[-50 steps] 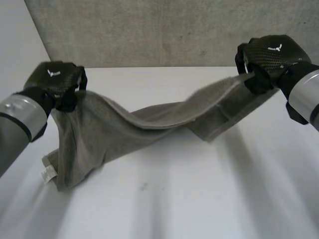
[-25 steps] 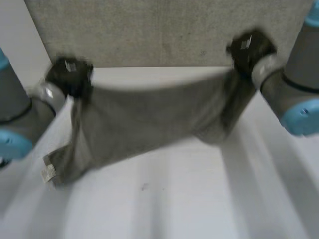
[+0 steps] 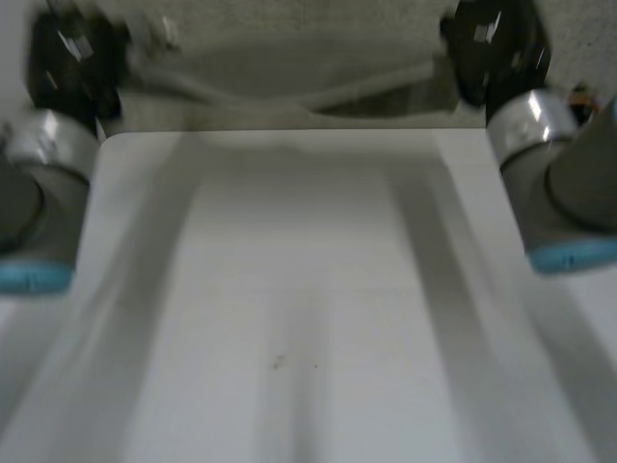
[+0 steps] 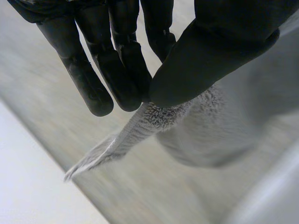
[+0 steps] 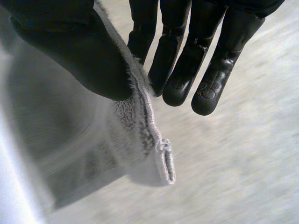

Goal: Fold the towel.

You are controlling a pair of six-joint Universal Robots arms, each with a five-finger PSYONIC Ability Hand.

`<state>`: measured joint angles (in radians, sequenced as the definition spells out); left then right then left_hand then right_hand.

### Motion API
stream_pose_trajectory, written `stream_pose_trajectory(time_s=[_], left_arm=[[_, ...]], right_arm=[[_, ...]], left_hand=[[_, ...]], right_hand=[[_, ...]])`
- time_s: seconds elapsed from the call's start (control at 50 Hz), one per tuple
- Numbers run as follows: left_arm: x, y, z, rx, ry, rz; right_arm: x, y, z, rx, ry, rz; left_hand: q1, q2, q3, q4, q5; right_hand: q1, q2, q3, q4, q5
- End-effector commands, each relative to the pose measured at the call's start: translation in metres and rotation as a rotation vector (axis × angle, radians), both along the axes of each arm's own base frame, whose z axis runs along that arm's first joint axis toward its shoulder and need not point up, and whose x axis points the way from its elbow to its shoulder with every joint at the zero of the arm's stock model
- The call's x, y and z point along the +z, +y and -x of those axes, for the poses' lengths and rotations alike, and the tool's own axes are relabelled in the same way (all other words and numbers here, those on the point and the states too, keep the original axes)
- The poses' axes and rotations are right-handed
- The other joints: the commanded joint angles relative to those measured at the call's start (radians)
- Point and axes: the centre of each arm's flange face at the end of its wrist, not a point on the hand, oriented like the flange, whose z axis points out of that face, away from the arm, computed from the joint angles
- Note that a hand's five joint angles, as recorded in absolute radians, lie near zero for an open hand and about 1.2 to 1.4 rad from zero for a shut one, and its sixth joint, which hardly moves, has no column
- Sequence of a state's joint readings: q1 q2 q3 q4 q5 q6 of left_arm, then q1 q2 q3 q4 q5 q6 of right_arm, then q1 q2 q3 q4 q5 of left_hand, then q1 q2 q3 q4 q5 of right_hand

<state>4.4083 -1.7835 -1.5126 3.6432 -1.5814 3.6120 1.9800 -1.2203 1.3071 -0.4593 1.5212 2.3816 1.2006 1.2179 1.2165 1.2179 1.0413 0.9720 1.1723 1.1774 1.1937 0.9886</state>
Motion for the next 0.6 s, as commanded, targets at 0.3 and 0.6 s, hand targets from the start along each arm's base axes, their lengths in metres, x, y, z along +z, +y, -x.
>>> stream_pose_trajectory(time_s=[0.3,0.6], left_arm=[[-0.172,0.057,-0.006,-0.084,-0.191,-0.575],[-0.155,0.062,-0.006,-0.214,-0.187,-0.536]], right_arm=[[-0.169,0.063,0.031,-0.010,0.213,-0.591],[-0.154,0.046,0.067,-0.099,-0.003,-0.688]], left_hand=[[0.196,0.178,0.180,0.178,0.180],[-0.961,-0.978,-0.977,-0.978,-0.976]], right_hand=[[0.424,0.224,0.219,0.203,0.233],[0.424,0.224,0.219,0.203,0.233]])
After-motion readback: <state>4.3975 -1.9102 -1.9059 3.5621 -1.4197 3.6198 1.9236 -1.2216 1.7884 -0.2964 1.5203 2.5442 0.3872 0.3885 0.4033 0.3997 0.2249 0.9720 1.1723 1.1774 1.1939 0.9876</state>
